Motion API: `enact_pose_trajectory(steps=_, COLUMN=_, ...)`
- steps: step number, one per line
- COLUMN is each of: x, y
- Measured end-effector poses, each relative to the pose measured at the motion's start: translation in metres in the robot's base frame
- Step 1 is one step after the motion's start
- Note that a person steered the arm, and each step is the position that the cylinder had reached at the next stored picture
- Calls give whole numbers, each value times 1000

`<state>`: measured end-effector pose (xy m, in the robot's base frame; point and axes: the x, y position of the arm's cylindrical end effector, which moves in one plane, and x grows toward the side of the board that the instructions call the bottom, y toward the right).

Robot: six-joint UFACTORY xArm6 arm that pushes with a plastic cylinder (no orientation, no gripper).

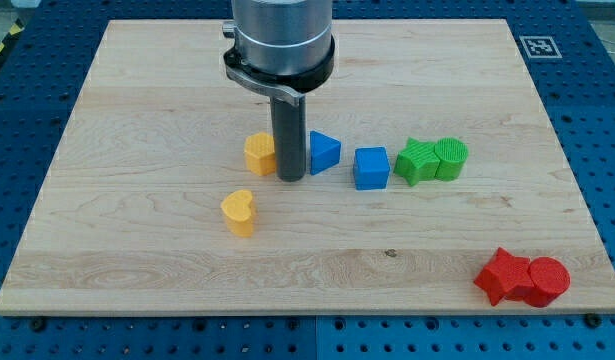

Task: Push the blue triangle slightly to the bottom side

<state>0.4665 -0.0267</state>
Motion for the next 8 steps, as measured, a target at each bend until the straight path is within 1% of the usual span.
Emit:
enact_pose_trajectory(steps=1, x=-36, y=-19)
enact_pose_trajectory(steps=2, x=-74, y=-17)
enact_pose_trajectory(steps=3, x=-70, y=15)
enact_pose_trajectory(steps=4, x=-47, y=31)
enact_pose_trajectory(steps=8, x=-45, y=36)
